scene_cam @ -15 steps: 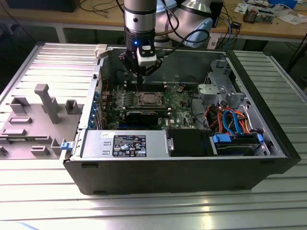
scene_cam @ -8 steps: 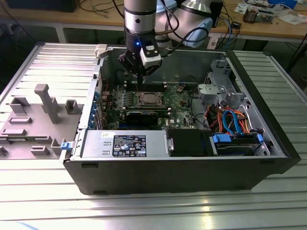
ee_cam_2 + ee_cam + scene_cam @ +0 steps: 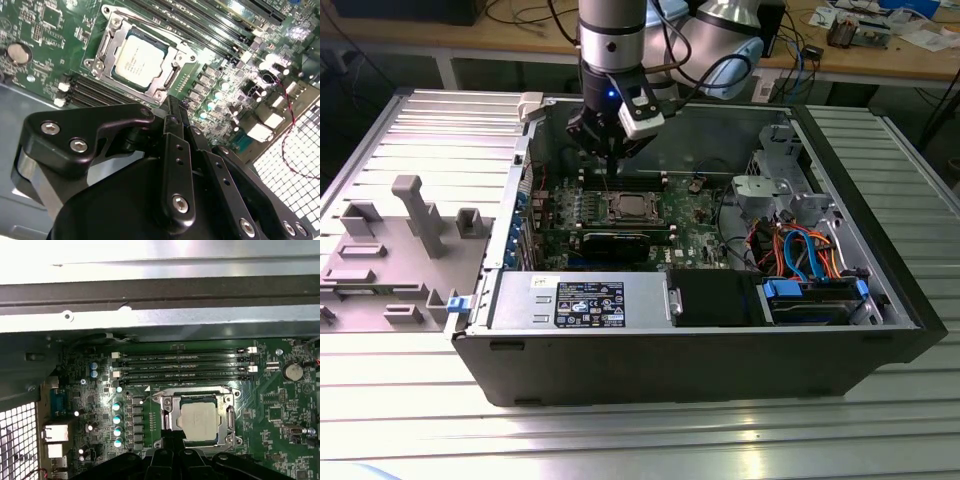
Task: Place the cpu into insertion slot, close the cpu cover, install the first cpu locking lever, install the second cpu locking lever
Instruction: 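Install the first cpu locking lever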
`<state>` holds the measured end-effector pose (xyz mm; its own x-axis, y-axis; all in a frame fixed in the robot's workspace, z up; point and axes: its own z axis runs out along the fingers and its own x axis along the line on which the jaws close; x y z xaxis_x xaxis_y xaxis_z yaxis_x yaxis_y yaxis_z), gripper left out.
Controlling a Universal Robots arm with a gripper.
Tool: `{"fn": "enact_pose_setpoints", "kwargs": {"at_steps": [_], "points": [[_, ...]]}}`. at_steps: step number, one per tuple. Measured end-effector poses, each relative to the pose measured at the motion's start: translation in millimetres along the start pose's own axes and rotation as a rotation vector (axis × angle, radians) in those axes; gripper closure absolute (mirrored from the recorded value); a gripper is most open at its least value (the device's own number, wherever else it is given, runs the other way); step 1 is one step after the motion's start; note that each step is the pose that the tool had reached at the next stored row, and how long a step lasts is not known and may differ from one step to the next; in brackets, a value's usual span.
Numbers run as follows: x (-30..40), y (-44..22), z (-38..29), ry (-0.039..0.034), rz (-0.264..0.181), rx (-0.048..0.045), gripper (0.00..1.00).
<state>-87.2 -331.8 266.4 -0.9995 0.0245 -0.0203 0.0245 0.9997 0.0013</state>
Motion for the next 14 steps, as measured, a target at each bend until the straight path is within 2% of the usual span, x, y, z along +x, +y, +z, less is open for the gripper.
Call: {"fn": "enact_pose_setpoints", "kwargs": {"at_steps": [6, 8, 14], "points": [[14.0, 0.6, 0.6, 0.0000, -0.006, -0.0007, 0.89], [16.2, 0.7, 0.9, -0.0002, -0.012, -0.0012, 0.89], [17.8, 1.0, 2.1, 0.0000, -0.106, -0.0031, 0.89]]}}
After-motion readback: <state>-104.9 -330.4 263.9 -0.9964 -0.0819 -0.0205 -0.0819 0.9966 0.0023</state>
